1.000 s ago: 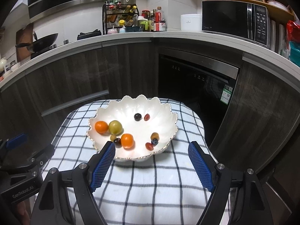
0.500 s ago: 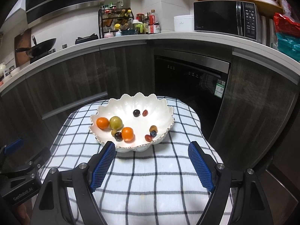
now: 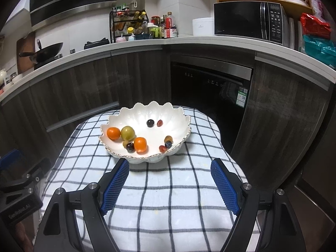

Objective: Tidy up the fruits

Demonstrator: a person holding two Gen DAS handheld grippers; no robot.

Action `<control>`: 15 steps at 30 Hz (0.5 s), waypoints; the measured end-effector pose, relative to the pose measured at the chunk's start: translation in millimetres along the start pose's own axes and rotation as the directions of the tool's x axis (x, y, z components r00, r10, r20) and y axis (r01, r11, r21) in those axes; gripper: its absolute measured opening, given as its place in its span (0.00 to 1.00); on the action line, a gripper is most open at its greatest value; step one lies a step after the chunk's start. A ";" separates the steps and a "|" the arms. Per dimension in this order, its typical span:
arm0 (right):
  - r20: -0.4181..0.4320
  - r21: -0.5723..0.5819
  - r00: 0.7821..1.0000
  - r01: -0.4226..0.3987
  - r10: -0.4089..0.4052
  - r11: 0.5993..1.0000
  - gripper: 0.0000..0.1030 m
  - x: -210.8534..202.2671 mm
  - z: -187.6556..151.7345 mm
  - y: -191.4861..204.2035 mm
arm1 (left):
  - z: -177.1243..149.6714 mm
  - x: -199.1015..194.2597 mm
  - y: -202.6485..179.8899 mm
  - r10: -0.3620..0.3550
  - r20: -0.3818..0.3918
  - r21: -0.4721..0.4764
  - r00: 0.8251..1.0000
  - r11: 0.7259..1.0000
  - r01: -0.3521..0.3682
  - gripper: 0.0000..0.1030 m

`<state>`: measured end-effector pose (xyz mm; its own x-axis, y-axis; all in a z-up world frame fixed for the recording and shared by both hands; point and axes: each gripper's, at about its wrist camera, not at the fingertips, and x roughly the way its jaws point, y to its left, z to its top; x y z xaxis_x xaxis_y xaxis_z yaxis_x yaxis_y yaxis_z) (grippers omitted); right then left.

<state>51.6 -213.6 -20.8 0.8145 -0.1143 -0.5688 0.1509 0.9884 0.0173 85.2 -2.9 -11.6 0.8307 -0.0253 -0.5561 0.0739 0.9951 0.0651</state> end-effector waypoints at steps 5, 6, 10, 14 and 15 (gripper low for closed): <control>0.002 0.000 1.000 0.007 -0.007 1.000 0.79 -0.3 0.3 -0.2 | 0.2 1.1 2.1 0.000 -0.003 -0.007 1.000 1.000 0.000 0.97; 0.003 0.000 1.000 0.006 -0.006 1.000 0.79 -0.6 0.5 -0.3 | -0.2 1.0 1.9 -0.001 -0.005 -0.008 1.000 1.000 0.001 0.97; 0.006 0.000 1.000 0.006 -0.006 1.000 0.79 -0.8 0.5 -0.3 | 0.0 1.2 1.8 -0.004 -0.007 -0.008 1.000 1.000 0.004 0.97; 0.007 0.001 1.000 0.006 -0.006 1.000 0.79 -1.2 1.0 -0.6 | 0.0 0.8 1.5 -0.008 -0.011 -0.007 1.000 1.000 0.007 0.97; 0.008 0.001 1.000 0.005 -0.005 1.000 0.79 -1.4 0.9 -0.6 | 0.0 1.0 1.5 -0.008 -0.011 -0.009 1.000 1.000 0.007 0.97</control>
<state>50.9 -214.1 -19.2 0.8181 -0.1204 -0.5623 0.1558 0.9877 0.0151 86.1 -1.4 -12.0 0.8240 -0.0318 -0.5658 0.0753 0.9957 0.0537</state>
